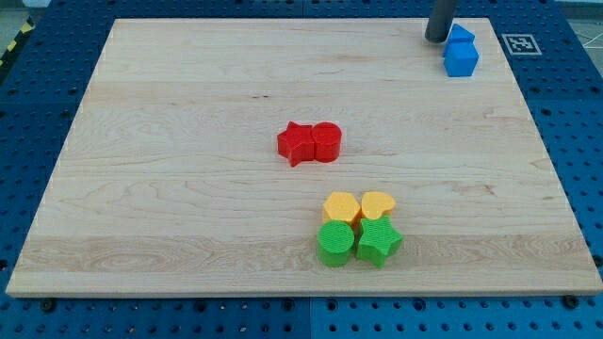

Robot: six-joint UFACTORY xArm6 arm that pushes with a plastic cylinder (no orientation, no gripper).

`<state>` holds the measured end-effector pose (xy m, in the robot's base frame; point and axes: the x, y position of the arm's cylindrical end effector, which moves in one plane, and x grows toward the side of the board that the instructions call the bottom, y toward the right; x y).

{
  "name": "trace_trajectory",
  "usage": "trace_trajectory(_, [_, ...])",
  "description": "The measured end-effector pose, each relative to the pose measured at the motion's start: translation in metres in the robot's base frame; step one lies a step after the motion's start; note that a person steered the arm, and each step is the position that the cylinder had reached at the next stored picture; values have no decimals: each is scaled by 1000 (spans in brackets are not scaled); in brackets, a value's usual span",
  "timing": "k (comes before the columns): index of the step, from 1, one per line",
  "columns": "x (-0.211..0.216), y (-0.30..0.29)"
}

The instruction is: Move the blue triangle to the blue cube

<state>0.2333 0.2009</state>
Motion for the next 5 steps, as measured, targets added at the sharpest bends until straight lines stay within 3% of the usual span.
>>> trace_trajectory(2, [-22,13])
trace_trajectory(5, [-9,25])
